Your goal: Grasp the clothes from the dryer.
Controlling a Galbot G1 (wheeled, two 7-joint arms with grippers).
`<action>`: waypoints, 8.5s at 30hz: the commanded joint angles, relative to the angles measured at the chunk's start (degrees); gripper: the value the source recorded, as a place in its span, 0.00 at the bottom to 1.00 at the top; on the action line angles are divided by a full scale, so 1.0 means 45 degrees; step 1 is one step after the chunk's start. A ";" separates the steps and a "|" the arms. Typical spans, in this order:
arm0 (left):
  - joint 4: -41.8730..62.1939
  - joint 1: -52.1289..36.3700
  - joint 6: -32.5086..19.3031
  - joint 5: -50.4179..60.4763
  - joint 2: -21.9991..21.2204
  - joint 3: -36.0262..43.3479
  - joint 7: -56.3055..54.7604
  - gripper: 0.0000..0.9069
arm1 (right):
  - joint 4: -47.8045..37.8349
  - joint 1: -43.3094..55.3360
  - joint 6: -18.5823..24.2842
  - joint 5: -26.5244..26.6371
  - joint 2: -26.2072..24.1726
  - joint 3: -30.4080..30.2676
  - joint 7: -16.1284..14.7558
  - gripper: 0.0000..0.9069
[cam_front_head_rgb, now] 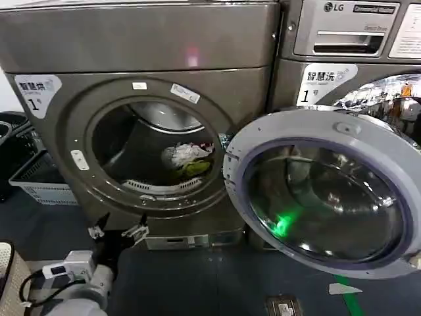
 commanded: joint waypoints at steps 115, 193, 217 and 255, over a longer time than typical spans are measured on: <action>0.4248 -0.3792 0.0156 0.0824 -0.0101 -0.0103 -0.0366 1.00 | 0.0143 -0.0089 0.0333 -0.0038 0.0475 -0.0215 0.0008 1.00; 0.8740 -0.8657 -1.1905 1.8264 0.0169 0.0291 1.7064 1.00 | 0.0175 0.0130 0.0286 -0.0326 0.0322 -0.0298 -0.0082 1.00; 1.1017 -0.9411 -1.0514 1.5791 0.0132 0.0430 1.7044 1.00 | 0.0191 0.0013 0.0244 -0.0310 0.0141 -0.0135 -0.0102 1.00; 1.4455 -1.0428 -1.0101 1.3268 0.0221 0.0262 1.6609 0.00 | 0.0217 -0.0079 0.0233 -0.0260 0.0122 -0.0075 -0.0093 1.00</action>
